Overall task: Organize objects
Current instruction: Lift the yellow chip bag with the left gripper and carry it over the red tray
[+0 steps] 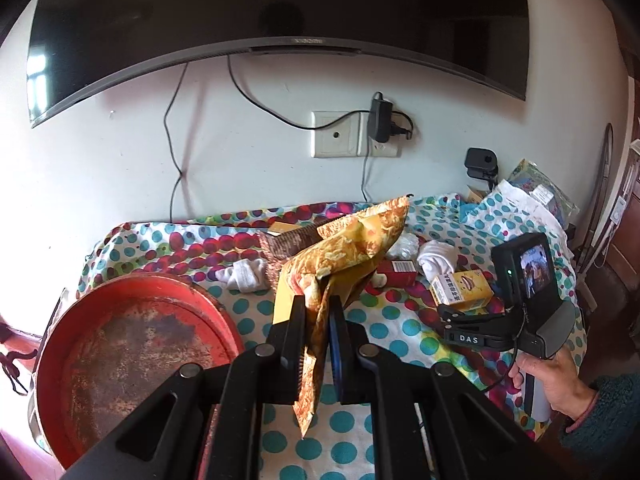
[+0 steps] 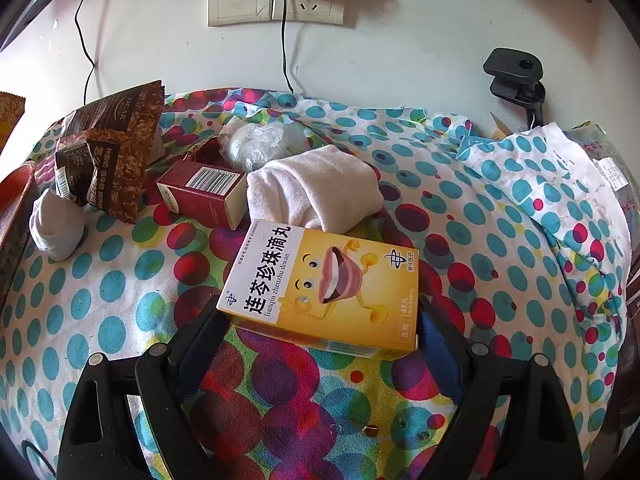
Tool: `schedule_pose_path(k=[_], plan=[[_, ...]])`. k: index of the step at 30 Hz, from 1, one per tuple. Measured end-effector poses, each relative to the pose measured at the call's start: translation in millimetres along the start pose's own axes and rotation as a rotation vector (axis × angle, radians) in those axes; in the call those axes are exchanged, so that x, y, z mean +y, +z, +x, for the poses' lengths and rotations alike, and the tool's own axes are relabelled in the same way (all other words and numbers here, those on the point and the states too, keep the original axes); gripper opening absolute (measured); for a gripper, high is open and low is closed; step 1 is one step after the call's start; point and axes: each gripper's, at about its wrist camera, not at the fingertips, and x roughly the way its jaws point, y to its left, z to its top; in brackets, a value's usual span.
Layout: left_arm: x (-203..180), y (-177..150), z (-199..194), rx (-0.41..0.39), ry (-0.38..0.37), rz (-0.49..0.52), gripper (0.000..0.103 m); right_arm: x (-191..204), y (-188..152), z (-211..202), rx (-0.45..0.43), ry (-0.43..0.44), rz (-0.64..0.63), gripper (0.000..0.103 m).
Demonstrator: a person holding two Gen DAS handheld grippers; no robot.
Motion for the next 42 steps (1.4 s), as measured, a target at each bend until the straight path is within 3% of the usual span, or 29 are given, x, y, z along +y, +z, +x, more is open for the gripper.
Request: schedule_pose_path(k=[10,20,23,27,37,39,42], plan=[[107,-1,-8,-0.008,0.198,-0.188,0.010,0,0,2,0.011,0.004,0.003,0.088],[214,-42,4,0.076,0.407,-0.356,0.010,3,0,4,0.021,-0.008,-0.006,0.088],[233,-52,5,0.087,0.434,-0.399,0.010,3,1,4,0.026,-0.007,-0.006,0.089],[247,-58,2,0.082,0.444,-0.431,0.010,2,1,4,0.025,-0.005,-0.006,0.089],[242,-57,9,0.090,0.440,-0.421,0.013,3,1,4,0.027,-0.006,-0.013,0.089],[239,-55,11,0.096,0.416,-0.417,0.029,3,1,3,0.027,-0.006,-0.013,0.089],[233,-53,11,0.084,0.369,-0.434,0.035,3,1,3,0.026,-0.007,-0.015,0.089]])
